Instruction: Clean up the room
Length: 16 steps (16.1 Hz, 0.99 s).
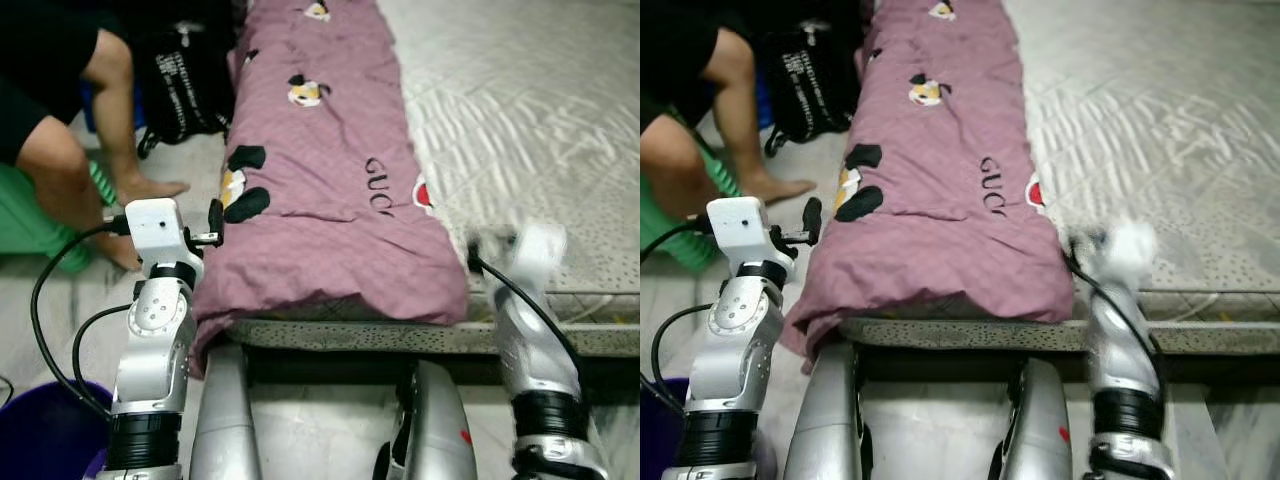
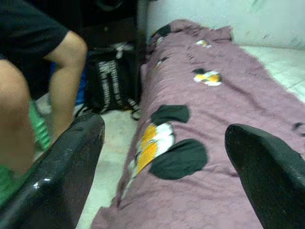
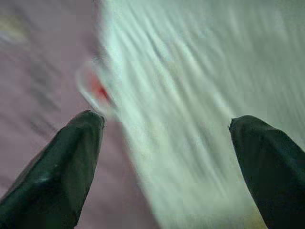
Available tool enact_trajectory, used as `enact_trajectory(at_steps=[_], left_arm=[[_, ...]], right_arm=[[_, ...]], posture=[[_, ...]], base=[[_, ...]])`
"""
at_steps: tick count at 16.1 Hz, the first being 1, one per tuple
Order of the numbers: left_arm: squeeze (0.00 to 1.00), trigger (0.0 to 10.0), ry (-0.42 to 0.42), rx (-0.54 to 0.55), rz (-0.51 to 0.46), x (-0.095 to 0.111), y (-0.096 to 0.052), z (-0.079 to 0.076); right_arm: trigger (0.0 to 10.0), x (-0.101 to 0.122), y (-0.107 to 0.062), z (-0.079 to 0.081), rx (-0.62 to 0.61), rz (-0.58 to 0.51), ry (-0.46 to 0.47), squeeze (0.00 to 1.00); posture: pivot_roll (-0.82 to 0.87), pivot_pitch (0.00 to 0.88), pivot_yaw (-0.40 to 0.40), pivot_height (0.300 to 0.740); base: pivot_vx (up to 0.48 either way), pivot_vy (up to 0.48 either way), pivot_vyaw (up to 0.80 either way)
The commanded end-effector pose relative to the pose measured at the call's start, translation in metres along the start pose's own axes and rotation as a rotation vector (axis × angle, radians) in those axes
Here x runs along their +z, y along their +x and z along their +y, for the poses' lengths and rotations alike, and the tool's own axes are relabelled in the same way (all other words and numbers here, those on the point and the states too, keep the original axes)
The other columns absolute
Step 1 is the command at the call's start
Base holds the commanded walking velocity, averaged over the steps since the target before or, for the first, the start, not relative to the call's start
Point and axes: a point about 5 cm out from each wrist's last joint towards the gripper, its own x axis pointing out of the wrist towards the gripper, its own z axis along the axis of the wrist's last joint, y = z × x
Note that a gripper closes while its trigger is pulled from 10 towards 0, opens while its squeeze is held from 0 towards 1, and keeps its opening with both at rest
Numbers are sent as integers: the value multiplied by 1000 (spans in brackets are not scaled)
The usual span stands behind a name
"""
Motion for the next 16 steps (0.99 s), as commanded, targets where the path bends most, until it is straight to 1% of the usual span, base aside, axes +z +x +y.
enact_trajectory(at_steps=[1, 2, 3, 4, 5, 7, 8, 12, 16], left_arm=[[0, 10000, -7, 13, -15, 2, 1, 4], [0, 10000, -9, 15, -19, 2, 2, 4], [0, 10000, -11, 16, -24, 2, 4, 4], [0, 10000, -12, 18, -31, 3, 6, 3], [0, 10000, -16, 20, -40, 5, 8, 3], [0, 10000, -19, 22, -44, 5, 10, 3], [0, 10000, -20, 21, -45, 5, 11, 2], [0, 10000, -26, 16, -50, 3, 14, 0], [0, 10000, -25, 11, -53, 3, 17, 0]], right_arm=[[10000, 24, -2, 24, 80, -117, -20, 1000], [10000, 38, -4, 41, 138, -174, -7, 1000], [10000, 46, -5, 51, 172, -204, 12, 624], [10000, 53, -6, 58, 203, -237, 36, 0], [10000, 61, -4, 63, 210, -271, 44, 0], [10000, 65, -3, 68, 222, -282, 63, 0], [10000, 65, -3, 69, 226, -282, 58, 0], [10000, 64, 1, 70, 222, -280, 40, 0], [10000, 63, 3, 68, 209, -281, 30, 0]], posture=[[57, 0, 17, 532], [56, 0, 17, 532], [56, 0, 17, 532], [57, 0, 16, 532], [56, 0, 16, 537], [53, 0, 16, 556], [54, 0, 15, 565], [51, 0, 15, 614], [51, 0, 18, 649]], base=[[0, 0, 0], [0, 0, 0], [0, 0, 0], [0, 0, 0], [0, 0, 0], [0, 0, 0], [0, 0, 0], [0, 0, 0], [0, 0, 0]])
